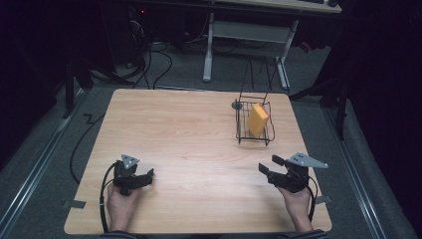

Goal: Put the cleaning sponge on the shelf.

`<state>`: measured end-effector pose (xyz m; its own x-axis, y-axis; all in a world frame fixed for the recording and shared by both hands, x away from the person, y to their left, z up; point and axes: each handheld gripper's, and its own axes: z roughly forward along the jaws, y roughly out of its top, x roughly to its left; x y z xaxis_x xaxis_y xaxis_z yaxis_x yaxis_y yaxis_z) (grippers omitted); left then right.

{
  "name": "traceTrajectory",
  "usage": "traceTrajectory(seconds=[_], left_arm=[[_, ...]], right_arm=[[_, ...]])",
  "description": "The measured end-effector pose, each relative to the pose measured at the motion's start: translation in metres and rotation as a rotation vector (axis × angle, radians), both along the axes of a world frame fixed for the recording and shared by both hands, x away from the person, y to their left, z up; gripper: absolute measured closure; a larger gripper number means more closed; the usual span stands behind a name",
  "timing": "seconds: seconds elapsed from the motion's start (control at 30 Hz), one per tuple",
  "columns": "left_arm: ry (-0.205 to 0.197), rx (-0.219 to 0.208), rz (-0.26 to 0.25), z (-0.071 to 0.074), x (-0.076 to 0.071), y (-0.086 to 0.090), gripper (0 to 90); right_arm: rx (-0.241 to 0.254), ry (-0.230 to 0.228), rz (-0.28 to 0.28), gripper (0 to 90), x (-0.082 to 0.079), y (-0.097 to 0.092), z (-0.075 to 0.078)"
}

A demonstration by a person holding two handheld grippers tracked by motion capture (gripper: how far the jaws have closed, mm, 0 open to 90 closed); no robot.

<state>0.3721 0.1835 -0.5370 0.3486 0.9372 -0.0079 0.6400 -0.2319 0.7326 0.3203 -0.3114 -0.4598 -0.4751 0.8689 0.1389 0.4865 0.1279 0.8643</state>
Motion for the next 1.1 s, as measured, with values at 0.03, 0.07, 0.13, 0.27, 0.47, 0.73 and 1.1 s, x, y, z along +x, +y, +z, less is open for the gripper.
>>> traceTrajectory(seconds=[0.03, 0.07, 0.13, 0.27, 0.47, 0.73, 1.1], left_arm=[[0.0, 0.0, 0.0, 0.0, 0.0, 0.0, 18.9], [0.0, 0.0, 0.0, 0.0, 0.0, 0.0, 18.9], [0.0, 0.0, 0.0, 0.0, 0.0, 0.0, 18.9], [0.0, 0.0, 0.0, 0.0, 0.0, 0.0, 18.9], [0.0, 0.0, 0.0, 0.0, 0.0, 0.0, 19.0], [0.0, 0.0, 0.0, 0.0, 0.0, 0.0, 18.9], [0.0, 0.0, -0.001, 0.0, 0.0, 0.0, 18.9]], right_arm=[[-0.005, -0.003, 0.001, 31.8, 0.001, 0.0, -0.002], [-0.003, 0.002, 0.0, 31.9, 0.001, 0.001, -0.002], [-0.003, 0.01, -0.003, 32.1, 0.002, 0.001, -0.005], [0.003, 0.02, -0.007, 32.1, 0.005, 0.001, -0.01], [-0.003, 0.037, -0.004, 32.3, 0.008, 0.005, -0.017], [-0.026, 0.058, 0.001, 32.4, 0.012, 0.011, -0.025], [-0.062, 0.088, -0.007, 32.4, 0.02, 0.015, -0.037]])
